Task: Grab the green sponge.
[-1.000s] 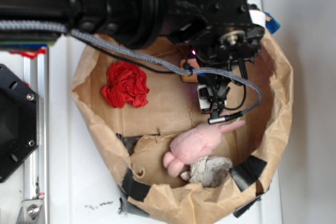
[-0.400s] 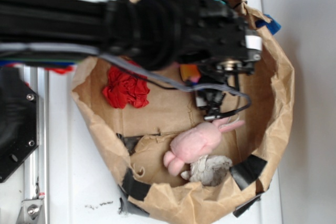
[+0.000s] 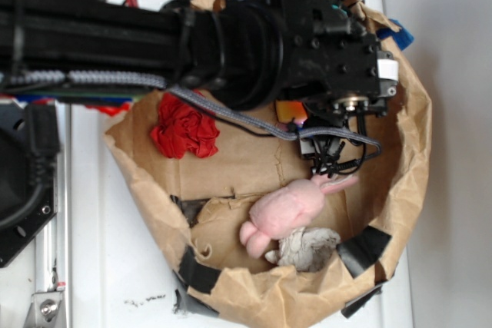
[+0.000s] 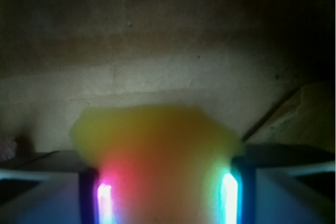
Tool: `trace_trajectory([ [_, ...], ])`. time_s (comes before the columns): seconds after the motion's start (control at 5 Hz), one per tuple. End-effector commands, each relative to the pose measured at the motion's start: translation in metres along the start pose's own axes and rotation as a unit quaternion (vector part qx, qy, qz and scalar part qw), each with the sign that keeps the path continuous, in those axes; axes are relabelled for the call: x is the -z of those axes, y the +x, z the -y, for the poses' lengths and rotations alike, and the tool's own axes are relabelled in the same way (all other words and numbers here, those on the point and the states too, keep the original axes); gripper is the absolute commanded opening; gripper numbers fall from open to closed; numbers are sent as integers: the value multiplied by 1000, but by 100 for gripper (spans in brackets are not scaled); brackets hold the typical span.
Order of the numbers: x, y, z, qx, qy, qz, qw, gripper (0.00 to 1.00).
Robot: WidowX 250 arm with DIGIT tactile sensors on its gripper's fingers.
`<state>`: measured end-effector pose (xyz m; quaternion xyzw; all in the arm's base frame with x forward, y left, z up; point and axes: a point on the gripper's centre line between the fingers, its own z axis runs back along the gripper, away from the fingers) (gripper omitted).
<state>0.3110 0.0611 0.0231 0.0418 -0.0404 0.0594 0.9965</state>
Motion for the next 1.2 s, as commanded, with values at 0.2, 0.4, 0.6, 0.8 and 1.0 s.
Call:
trace_trajectory([
  [0.2,-125,-15,7,1,-73,62,995,0],
  [0.4,-156,-24,18,-1,-73,56,996,0],
  [0.6,-171,-34,23,14,-75,52,996,0],
  [0.8,-174,-38,25,21,-72,52,996,0],
  [1.0,-172,-38,25,20,-68,54,996,0],
])
